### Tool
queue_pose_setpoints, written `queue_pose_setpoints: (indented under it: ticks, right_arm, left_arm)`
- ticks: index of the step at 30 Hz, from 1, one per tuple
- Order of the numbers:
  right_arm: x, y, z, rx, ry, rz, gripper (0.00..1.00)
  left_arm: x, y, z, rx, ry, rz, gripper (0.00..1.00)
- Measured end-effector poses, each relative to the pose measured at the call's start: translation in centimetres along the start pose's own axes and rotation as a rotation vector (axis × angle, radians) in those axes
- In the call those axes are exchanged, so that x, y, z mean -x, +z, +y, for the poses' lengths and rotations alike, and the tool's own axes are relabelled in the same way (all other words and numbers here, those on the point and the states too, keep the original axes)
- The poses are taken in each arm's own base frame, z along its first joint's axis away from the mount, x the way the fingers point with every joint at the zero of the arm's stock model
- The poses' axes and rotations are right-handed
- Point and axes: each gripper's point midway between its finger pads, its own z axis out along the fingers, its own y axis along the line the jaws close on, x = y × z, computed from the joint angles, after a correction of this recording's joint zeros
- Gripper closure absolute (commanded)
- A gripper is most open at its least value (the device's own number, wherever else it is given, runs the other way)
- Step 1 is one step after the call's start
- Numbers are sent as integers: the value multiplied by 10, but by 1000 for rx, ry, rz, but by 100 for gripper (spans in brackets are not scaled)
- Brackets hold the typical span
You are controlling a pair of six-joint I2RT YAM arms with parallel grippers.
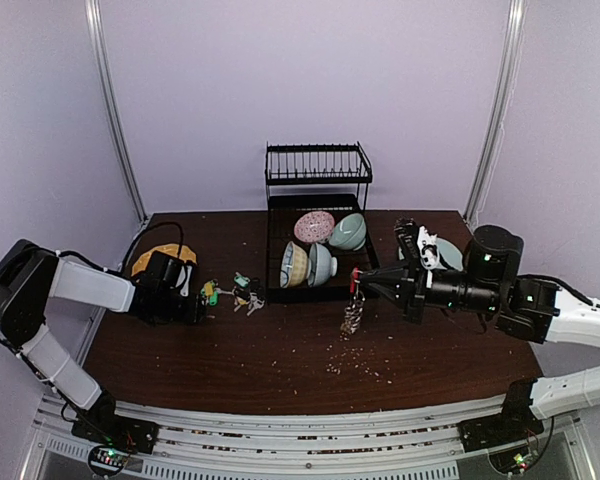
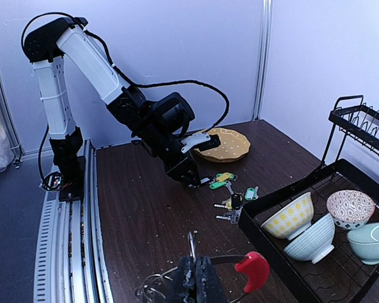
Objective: Put the keys on the keyring
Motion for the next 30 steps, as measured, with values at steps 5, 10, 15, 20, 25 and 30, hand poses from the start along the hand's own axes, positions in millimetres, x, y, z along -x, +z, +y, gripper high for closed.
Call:
queue_pose_setpoints:
  ticks: [5,10,15,20,25,30]
  right_arm:
    - [0,0,0,8,-1,1,100]
    - [-1,0,2,18,0,3,100]
    - [-2,-1,2,23,1,8,100]
    - [-4,-1,2,23,3,14,100]
    - [-4,-1,3,26,3,16,100]
    - [-6,1,5,47,7,25,100]
  left_arm:
    - [-1,0,-7,-31,20,5,90]
    - [-3,-4,-12,-45,29,0,100]
    - [-5,-10,-14,-57,32,-8,100]
    - [-13,-13,-26,-94,58,-6,100]
    - [-12,-34,-71,-174,186,-57,100]
    - [18,-84,-121,-301,324,-216,100]
